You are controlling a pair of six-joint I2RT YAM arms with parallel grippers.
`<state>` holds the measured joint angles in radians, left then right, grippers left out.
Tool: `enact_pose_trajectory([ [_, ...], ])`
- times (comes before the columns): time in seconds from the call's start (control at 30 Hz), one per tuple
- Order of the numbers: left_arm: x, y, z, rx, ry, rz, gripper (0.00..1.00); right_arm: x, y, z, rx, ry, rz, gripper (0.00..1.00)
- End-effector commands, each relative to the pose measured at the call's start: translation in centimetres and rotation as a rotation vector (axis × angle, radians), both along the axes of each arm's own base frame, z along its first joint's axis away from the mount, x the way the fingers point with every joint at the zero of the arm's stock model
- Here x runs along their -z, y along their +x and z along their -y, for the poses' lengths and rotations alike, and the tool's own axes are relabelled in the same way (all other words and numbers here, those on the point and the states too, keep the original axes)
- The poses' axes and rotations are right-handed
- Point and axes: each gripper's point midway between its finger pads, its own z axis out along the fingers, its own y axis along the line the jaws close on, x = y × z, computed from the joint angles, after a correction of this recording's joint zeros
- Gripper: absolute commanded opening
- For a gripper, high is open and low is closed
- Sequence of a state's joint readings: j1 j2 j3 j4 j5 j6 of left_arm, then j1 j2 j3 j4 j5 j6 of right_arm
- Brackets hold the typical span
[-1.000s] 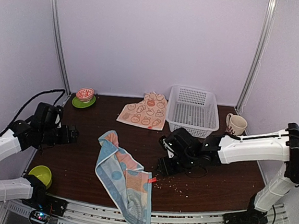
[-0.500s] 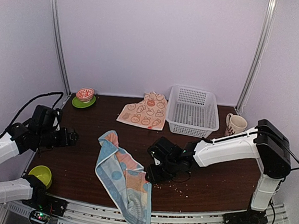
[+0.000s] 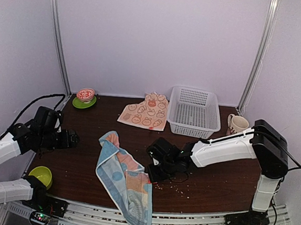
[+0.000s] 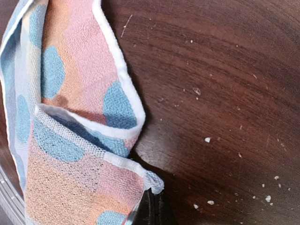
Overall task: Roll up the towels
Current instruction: Pick up the towel from the center of the board.
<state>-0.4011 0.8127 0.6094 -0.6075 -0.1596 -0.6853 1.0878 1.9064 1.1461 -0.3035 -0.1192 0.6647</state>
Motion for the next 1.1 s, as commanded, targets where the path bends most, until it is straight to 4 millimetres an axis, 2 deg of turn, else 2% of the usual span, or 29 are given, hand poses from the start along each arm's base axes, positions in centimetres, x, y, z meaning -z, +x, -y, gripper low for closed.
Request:
enact_pose_trajectory([
  [0.0, -0.8, 0.6, 0.3, 0.027, 0.025, 0.014, 0.9, -1.5, 0.8, 2.4, -0.014, -0.08, 0.093, 0.0],
  [0.1, -1.3, 1.3, 2.3, 0.133, 0.001, 0.012, 0.89, -4.2, -0.6, 4.6, -0.086, -0.093, 0.133, 0.0],
  [0.27, -2.0, 3.4, 7.0, 0.27, 0.02, 0.026, 0.86, -5.8, -4.9, 9.3, -0.198, -0.166, 0.172, 0.0],
  [0.37, -2.3, 4.3, 10.3, 0.358, 0.058, 0.017, 0.86, -7.0, -7.6, 11.6, -0.234, -0.138, 0.193, 0.0],
  [0.43, -2.0, 4.9, 12.4, 0.416, 0.076, -0.001, 0.85, -7.8, -8.5, 12.8, -0.207, -0.086, 0.191, 0.0],
  [0.5, -1.0, 5.1, 14.5, 0.486, 0.107, -0.03, 0.85, -8.3, -8.8, 13.8, -0.176, -0.043, 0.198, 0.0],
  [0.63, 1.5, 5.2, 16.8, 0.561, 0.197, -0.125, 0.82, -8.4, -8.6, 15.4, -0.107, -0.024, 0.219, 0.0],
  [0.77, 3.2, 5.5, 16.9, 0.545, 0.307, -0.171, 0.82, -8.8, -8.3, 15.0, -0.07, 0.057, 0.241, 0.0],
  [0.83, 2.7, 5.9, 16.5, 0.504, 0.314, -0.159, 0.82, -9.6, -7.5, 14.6, -0.051, 0.055, 0.262, 0.0],
  [0.87, 1.5, 6.1, 16.2, 0.479, 0.303, -0.129, 0.82, -10.6, -6.9, 14.3, -0.048, 0.052, 0.285, 0.0],
  [0.93, -1.7, 6.6, 15.4, 0.413, 0.279, -0.036, 0.83, -14.6, -4.7, 13.6, -0.038, 0.068, 0.366, 0.0],
  [0.97, -3.5, 6.8, 14.8, 0.372, 0.265, 0.014, 0.84, -18.1, -3.2, 13.0, -0.032, 0.106, 0.423, 0.0],
  [1.03, -7.8, 6.8, 13.2, 0.294, 0.231, 0.124, 0.85, -27.9, -1.3, 11.8, -0.041, 0.243, 0.566, 0.0],
  [1.07, -9.7, 6.6, 12.4, 0.262, 0.214, 0.176, 0.85, -33.4, -1.5, 11.2, -0.074, 0.337, 0.64, 0.0],
])
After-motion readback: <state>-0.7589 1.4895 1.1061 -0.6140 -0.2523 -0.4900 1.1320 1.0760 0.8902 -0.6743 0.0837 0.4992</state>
